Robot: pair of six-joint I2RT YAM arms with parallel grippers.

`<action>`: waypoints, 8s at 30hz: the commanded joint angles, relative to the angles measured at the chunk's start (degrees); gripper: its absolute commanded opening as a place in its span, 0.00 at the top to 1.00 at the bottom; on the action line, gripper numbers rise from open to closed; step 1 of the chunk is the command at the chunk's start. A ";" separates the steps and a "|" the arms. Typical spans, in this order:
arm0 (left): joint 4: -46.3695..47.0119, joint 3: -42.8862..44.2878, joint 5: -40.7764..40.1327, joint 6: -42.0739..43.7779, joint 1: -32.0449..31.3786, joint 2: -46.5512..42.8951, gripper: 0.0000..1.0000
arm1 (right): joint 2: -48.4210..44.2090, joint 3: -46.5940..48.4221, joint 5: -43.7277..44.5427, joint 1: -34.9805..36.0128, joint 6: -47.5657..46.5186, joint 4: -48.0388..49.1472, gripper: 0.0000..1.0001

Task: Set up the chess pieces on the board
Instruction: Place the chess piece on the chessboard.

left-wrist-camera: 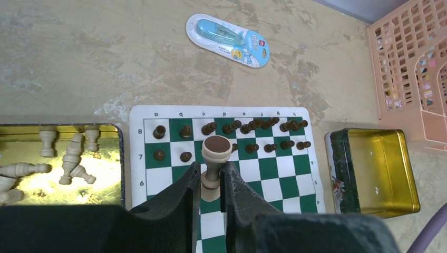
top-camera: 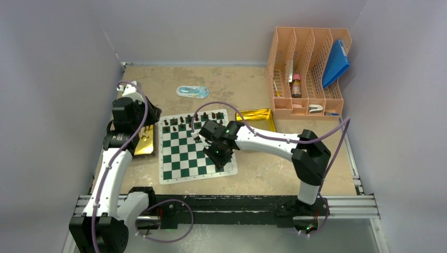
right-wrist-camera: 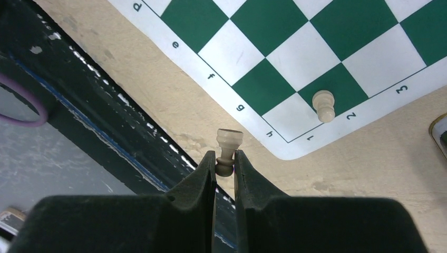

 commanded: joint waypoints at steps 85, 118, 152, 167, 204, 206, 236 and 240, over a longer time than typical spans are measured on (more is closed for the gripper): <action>-1.61 2.30 -7.26 1.56 -3.85 -4.08 0.89 | 11.21 12.87 10.60 -0.13 -0.91 -6.05 0.88; -2.32 2.39 -7.81 1.47 -4.38 -4.58 0.89 | 13.81 14.95 13.50 -1.34 -0.85 -7.14 0.88; -5.04 4.04 -7.11 -1.81 -4.73 -4.00 0.89 | 15.63 19.04 13.49 -1.51 -0.93 -8.01 0.66; -12.89 8.02 7.64 -23.53 -4.64 -3.35 0.89 | -2.19 8.58 20.06 -1.54 1.38 20.55 0.61; -6.67 1.93 41.77 -54.66 -4.55 2.23 0.94 | -22.13 -37.23 -8.35 0.56 -77.30 104.66 0.60; -5.84 1.36 42.28 -55.30 -4.55 2.05 0.94 | -21.79 -36.74 -8.67 0.63 -77.84 103.90 0.60; -3.80 0.07 43.01 -56.37 -4.55 1.54 0.94 | -17.97 -32.98 -4.62 2.09 -82.84 96.91 0.69; -4.21 0.20 42.64 -56.27 -4.56 1.42 0.94 | -17.90 -34.00 -3.13 2.09 -82.74 100.05 0.81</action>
